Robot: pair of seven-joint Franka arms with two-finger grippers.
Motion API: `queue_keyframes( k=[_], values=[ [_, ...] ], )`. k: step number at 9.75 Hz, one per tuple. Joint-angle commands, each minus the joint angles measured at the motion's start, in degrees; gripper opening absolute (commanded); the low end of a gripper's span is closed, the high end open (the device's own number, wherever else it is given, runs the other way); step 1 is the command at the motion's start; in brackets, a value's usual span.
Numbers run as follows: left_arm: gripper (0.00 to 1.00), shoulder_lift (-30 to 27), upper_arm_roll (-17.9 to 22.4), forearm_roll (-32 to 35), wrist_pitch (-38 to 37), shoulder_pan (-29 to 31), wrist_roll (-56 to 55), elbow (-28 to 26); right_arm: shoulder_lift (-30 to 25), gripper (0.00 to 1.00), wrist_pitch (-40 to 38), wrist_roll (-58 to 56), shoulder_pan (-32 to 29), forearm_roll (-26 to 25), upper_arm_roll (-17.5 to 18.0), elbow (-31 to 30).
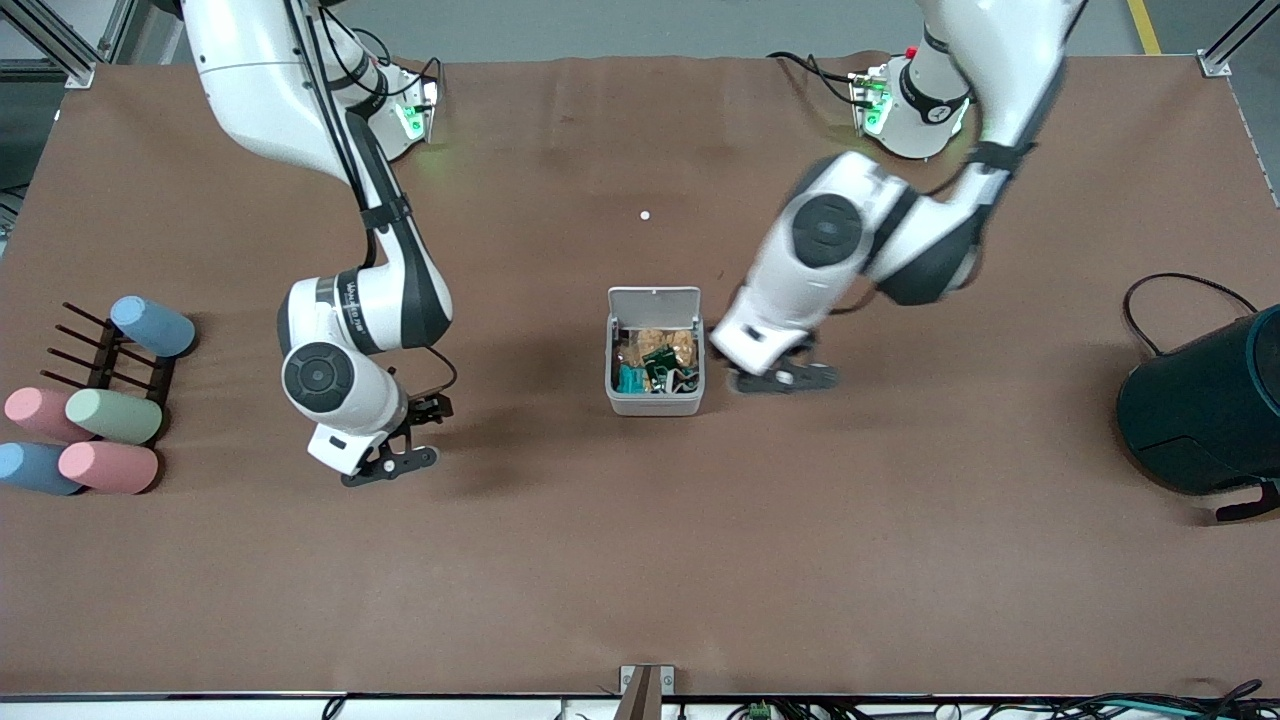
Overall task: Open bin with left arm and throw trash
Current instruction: 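Carry the tape over the bin with the left gripper while the right reaches packet, then drop the tape into the bin with the left gripper while the right grasps packet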
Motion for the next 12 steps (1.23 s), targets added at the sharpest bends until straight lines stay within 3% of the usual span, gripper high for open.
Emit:
queue_keyframes(
  k=[1, 2, 4, 5, 6, 7, 10, 12],
  values=[
    [0.21, 8.2, 0.0, 0.4, -1.5, -3.5, -3.8, 8.4, -5.0, 1.0, 1.8, -6.0, -2.1, -1.4, 0.7, -7.8],
    [0.22, 9.4, 0.0, 0.5, -1.5, -4.9, -4.4, 9.3, -6.2, 1.0, 2.0, -7.9, -3.7, -1.4, 0.7, -9.7],
    [0.35, 10.2, 0.2, 0.6, -1.1, -5.2, -4.6, 9.4, -6.9, 1.0, 2.0, -9.1, -3.9, -1.4, 0.7, -11.1],
    [0.53, 10.3, 0.3, 0.6, -0.9, -5.7, -4.6, 9.4, -6.6, 1.0, 2.1, -9.2, -4.2, -1.5, 0.7, -11.5],
    [0.84, 9.9, 0.5, 0.7, -0.9, -5.5, -4.6, 9.5, -6.6, 1.0, 3.4, -9.3, -4.4, -1.5, 0.7, -12.7],
    [1.0, 9.7, 0.4, 0.6, -0.9, -5.7, -4.6, 9.9, -6.5, 1.0, 5.5, -9.2, -4.1, -1.5, 0.7, -13.5],
    [1.0, 9.6, 0.4, 0.6, -0.9, -5.8, -6.4, 11.3, -5.3, 1.0, 11.1, -9.2, -3.8, -1.5, 0.7, -15.1],
    [1.0, 6.2, 1.8, 2.4, -1.9, -2.5, -5.2, 11.3, -3.0, 1.0, 14.4, -9.3, -3.9, -1.5, 0.8, -15.2]
  ],
)
